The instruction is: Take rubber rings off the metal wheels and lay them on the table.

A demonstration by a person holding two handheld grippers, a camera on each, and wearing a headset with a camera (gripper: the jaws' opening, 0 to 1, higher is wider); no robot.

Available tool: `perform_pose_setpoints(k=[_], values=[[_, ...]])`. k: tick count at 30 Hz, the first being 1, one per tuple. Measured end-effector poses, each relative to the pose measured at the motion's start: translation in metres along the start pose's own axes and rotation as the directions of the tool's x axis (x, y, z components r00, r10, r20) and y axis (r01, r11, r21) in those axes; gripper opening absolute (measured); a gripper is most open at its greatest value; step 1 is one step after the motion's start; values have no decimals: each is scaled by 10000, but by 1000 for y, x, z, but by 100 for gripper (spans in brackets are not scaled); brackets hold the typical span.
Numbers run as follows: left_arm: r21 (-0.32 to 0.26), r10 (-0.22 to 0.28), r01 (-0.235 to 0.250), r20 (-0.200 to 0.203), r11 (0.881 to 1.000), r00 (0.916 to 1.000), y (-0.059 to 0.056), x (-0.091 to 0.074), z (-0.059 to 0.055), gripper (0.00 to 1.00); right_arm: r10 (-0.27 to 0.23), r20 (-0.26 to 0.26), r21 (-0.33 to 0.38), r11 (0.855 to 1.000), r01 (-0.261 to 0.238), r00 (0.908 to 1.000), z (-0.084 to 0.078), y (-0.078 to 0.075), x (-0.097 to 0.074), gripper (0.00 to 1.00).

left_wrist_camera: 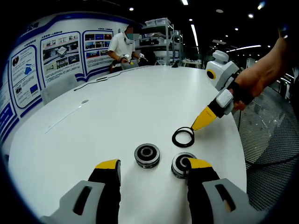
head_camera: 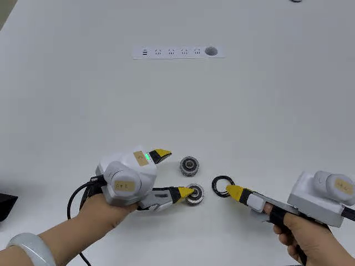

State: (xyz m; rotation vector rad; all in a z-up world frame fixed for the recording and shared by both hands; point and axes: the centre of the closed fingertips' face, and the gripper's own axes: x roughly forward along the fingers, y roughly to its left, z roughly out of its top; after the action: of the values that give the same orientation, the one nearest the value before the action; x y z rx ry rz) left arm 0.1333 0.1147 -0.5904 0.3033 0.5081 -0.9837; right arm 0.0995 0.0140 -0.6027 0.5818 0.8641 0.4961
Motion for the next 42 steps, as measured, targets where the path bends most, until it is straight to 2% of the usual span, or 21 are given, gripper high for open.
perform_pose_setpoints(k=[6, 11, 16, 19, 24, 26, 30, 31, 32, 34, 40, 42], values=[[-51, 28, -28, 11, 10000, 10000, -1, -4, 0, 57, -387, -325, -1220, 9919, 345, 9987, -5, -3, -2, 19], [-119, 4, -3, 89, 9999, 10000, -3, -10, 1, 58, -404, -454, -2309, 9726, 289, 9982, -6, 0, -7, 26], [-308, -26, 31, 159, 9995, 9999, -7, -18, -2, 61, -314, -440, -3303, 9437, 151, 9985, -9, 3, -11, 37], [-454, 26, -19, 168, 9990, 9999, -7, -23, -5, 62, -255, -424, -3904, 9206, 70, 9988, -9, 7, -14, 42], [-857, 85, -48, 429, 9963, 9990, -11, -33, -5, 65, -173, -375, -5051, 8630, -40, 9991, -9, 16, -14, 53], [-885, 58, -17, 458, 9961, 9989, -14, -36, -6, 66, -127, -481, -5281, 8490, -146, 9988, -11, 18, -13, 59], [-962, 172, -122, 511, 9953, 9985, -17, -44, -8, 69, -386, -766, -6183, 7857, -171, 9963, -17, 17, -12, 66], [-1032, 273, -219, 515, 9944, 9983, -16, -46, -8, 71, -421, -823, -6296, 7767, -192, 9957, -18, 18, -13, 67], [-1157, 380, -317, 531, 9928, 9979, -15, -49, -8, 72, -462, -800, -6490, 7606, -169, 9957, -18, 18, -13, 68], [-1286, 556, -487, 508, 9905, 9972, -14, -54, -10, 76, -520, -825, -6703, 7419, -168, 9952, -20, 19, -14, 71], [-1442, 818, -737, 510, 9868, 9953, -17, -67, -15, 78, -547, -862, -7078, 7061, -225, 9948, -23, 20, -21, 78], [-1515, 836, -750, 511, 9856, 9952, -20, -71, -17, 80, -537, -758, -7263, 6872, -183, 9957, -23, 20, -24, 80]])
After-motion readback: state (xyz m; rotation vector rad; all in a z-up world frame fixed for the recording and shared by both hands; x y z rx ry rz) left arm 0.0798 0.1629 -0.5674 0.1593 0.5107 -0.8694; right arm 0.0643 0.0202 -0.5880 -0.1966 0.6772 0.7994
